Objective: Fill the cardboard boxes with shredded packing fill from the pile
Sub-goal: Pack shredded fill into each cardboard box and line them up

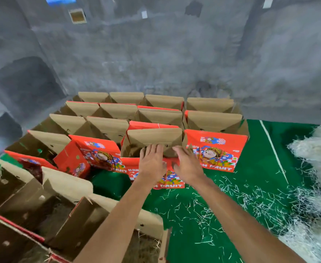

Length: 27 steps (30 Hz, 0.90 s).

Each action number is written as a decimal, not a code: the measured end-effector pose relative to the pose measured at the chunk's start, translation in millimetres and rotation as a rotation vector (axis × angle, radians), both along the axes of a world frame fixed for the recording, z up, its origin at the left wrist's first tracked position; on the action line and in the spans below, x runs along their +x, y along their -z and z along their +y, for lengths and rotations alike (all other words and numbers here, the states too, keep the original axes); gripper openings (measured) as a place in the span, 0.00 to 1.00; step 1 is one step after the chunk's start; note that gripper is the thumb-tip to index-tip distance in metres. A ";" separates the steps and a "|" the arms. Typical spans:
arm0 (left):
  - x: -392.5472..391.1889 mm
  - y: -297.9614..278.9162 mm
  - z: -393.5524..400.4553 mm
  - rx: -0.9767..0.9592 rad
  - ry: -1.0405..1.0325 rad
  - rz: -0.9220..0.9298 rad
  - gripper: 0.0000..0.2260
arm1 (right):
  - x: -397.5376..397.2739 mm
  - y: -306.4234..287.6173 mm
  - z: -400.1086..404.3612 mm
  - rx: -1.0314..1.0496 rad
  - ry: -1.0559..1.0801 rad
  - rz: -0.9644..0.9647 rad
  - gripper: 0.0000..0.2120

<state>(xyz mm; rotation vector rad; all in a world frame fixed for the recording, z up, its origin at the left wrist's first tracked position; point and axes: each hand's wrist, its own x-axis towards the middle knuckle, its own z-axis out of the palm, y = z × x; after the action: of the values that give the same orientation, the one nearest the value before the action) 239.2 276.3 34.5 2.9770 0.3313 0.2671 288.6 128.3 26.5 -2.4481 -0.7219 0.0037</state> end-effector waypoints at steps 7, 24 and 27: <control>7.2 21.0 10.6 -0.023 0.024 0.181 0.14 | 8.4 13.7 -11.7 -0.367 -0.010 -0.034 0.13; -84.0 -10.6 -168.9 -0.202 0.368 0.413 0.09 | -105.4 15.6 -223.8 -0.329 0.048 0.029 0.10; -90.7 -7.1 -217.3 -0.215 0.467 0.453 0.13 | -124.1 13.4 -275.5 -0.332 0.089 0.068 0.09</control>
<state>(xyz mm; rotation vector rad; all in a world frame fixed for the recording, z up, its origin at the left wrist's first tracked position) 148.6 59.0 41.6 2.7614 -0.2800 -0.4644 164.5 -147.2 13.1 -2.7786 -0.6226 0.1857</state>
